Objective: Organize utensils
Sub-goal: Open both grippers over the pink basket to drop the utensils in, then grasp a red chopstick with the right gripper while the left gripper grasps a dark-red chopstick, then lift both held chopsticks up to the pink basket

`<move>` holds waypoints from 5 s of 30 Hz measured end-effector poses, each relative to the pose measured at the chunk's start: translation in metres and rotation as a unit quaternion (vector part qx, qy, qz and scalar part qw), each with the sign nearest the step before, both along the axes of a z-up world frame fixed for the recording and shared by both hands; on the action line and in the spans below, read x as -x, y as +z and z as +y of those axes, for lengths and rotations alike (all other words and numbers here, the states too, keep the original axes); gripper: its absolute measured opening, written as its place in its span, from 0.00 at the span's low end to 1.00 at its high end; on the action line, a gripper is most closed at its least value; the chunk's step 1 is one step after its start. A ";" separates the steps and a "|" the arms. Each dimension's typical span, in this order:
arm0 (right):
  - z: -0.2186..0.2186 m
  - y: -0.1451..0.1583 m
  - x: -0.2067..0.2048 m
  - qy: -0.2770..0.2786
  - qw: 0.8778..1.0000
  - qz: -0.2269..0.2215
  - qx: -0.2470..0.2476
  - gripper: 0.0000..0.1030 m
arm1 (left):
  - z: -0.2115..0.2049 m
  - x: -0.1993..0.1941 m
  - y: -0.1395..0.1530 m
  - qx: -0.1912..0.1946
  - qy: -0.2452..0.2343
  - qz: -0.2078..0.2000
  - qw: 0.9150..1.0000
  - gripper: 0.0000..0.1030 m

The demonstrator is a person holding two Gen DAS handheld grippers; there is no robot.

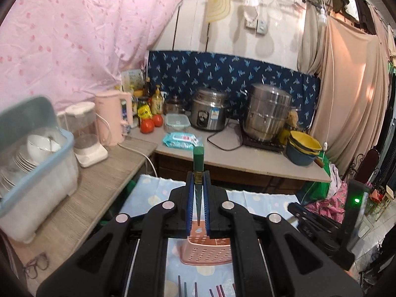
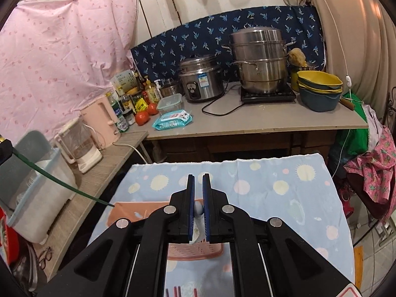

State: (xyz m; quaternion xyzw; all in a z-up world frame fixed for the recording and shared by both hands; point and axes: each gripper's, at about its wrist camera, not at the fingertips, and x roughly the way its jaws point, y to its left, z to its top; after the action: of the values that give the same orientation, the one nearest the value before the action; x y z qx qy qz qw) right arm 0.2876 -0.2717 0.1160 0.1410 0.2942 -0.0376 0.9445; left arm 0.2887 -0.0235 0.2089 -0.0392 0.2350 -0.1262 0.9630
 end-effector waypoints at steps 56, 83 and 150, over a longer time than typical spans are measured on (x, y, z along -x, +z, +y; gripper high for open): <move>0.075 -0.187 0.271 0.058 0.982 0.178 0.029 0.27 | 0.072 0.198 -0.262 -0.060 0.050 0.255 0.964 0.41; 0.083 -0.206 0.256 0.065 0.980 0.187 0.023 0.07 | 0.048 0.190 -0.289 -0.060 0.012 0.287 0.956 0.40; 0.025 -0.013 0.229 0.031 0.999 -0.038 -0.012 0.07 | 0.059 0.147 -0.085 0.026 0.021 0.076 0.997 0.07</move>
State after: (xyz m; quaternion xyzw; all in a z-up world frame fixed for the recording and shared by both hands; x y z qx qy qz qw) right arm 0.0586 -0.2468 0.1030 0.1446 0.2626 0.0009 0.9540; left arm 0.1415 0.0354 0.1241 -0.0783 0.3035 -0.1083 0.9434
